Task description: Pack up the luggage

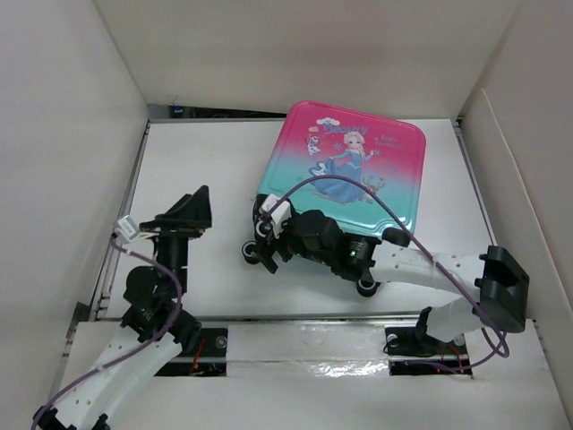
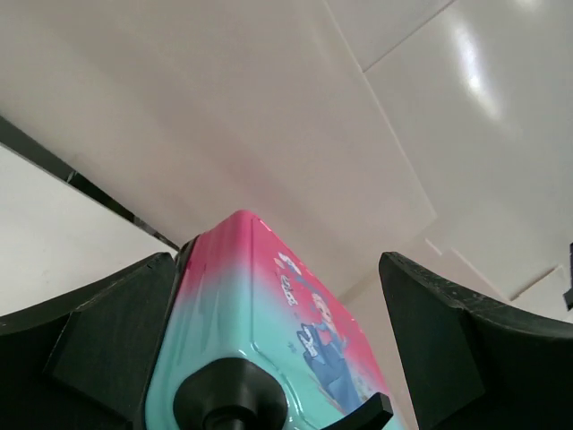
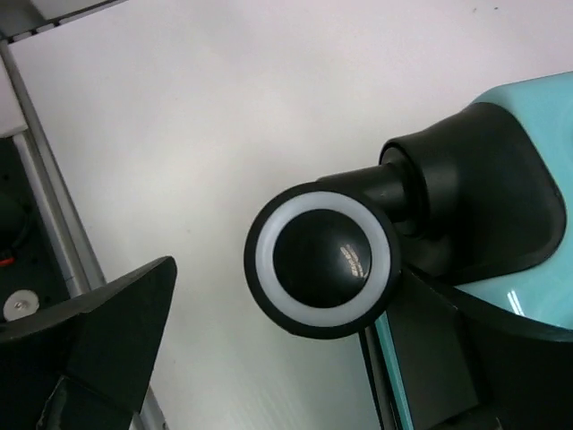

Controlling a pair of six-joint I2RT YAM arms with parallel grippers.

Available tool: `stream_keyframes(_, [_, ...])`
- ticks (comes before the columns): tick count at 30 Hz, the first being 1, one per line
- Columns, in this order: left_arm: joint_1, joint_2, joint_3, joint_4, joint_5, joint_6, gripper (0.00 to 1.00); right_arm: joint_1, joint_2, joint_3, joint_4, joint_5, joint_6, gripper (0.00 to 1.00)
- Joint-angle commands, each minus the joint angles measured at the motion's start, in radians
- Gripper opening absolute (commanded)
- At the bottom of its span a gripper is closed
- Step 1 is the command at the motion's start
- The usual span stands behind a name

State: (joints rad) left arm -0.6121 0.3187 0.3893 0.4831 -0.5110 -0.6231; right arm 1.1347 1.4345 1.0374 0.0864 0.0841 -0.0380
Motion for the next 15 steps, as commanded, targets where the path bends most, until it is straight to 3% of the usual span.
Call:
stream_keyframes(1, [0.002,-0.076,0.039,-0.227,-0.040,-0.082,0.99,0.014,-0.125,0.058,-0.018,-0.101,-0.066,1.00])
stream_keyframes(4, [0.002,-0.073,0.086,-0.291,0.015,-0.076,0.99,0.030,-0.268,0.010,-0.083,0.021,-0.105,1.00])
stream_keyframes(5, [0.002,-0.061,0.103,-0.307,0.034,-0.072,0.99,0.030,-0.383,-0.014,-0.086,0.064,-0.106,1.00])
stream_keyframes(10, [0.002,0.036,0.206,-0.368,0.135,-0.029,0.99,-0.033,-0.748,-0.186,-0.158,0.440,-0.109,1.00])
stream_keyframes(13, [-0.008,0.062,0.217,-0.350,0.184,-0.006,0.99,-0.113,-0.942,-0.253,-0.169,0.520,-0.080,1.00])
stream_keyframes(15, [-0.008,0.082,0.217,-0.350,0.195,-0.006,0.99,-0.150,-0.993,-0.310,-0.162,0.484,-0.051,1.00])
